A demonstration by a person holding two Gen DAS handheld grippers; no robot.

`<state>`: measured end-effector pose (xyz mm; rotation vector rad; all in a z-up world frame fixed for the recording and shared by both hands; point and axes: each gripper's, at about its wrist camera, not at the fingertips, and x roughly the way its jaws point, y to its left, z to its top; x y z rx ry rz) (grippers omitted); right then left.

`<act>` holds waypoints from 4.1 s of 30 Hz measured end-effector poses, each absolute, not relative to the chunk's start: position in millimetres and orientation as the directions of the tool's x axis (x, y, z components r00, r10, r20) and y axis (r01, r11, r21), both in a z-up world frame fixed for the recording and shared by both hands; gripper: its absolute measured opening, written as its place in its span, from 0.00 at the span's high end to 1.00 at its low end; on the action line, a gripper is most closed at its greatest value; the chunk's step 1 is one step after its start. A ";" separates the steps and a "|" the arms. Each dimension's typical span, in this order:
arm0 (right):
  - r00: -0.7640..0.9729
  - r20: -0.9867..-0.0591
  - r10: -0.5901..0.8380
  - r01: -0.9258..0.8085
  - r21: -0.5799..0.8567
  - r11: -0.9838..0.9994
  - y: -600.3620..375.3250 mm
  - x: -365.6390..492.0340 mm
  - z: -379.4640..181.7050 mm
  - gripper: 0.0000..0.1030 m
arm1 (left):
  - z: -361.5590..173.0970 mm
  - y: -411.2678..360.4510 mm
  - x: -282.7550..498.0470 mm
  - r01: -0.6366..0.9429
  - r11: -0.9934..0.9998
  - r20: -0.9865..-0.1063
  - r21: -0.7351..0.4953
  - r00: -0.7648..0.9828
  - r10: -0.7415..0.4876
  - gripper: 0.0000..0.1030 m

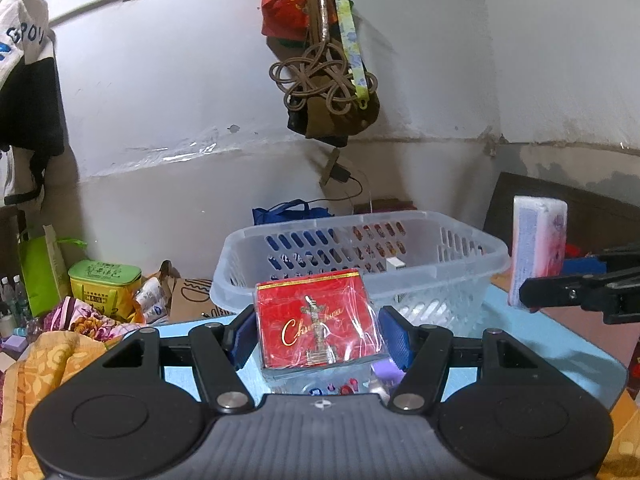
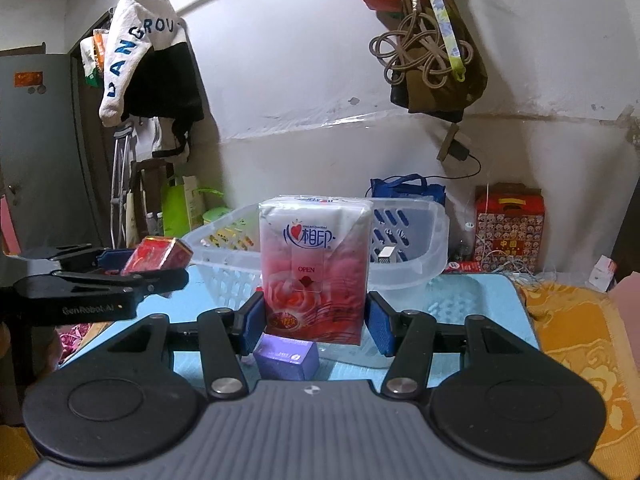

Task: Organize objects
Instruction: 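Lift the tissue pack with the right tool while the left tool carries the red box over the basket, then open the right tool over the basket while the left tool releases the red box into it, then move the right tool toward the purple box while the left tool approaches the water bottle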

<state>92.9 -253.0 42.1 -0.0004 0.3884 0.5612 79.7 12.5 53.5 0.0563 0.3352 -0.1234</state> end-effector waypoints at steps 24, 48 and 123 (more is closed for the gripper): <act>0.807 -0.355 0.471 -0.470 0.097 0.877 -233.2 142.7 69.9 0.45 | 100.2 32.7 116.1 0.055 0.997 -0.282 -0.055 0.957 -0.068 0.34; 0.780 -0.478 0.403 -0.434 0.050 0.900 -209.6 202.8 50.4 0.45 | 83.7 12.5 199.5 0.004 1.000 -0.422 -0.015 0.907 -0.009 0.34; 0.739 -0.571 0.358 -0.438 -0.003 0.899 -156.1 126.0 -41.4 0.04 | -36.4 38.6 143.9 0.101 0.995 -0.623 0.019 0.779 -0.067 0.53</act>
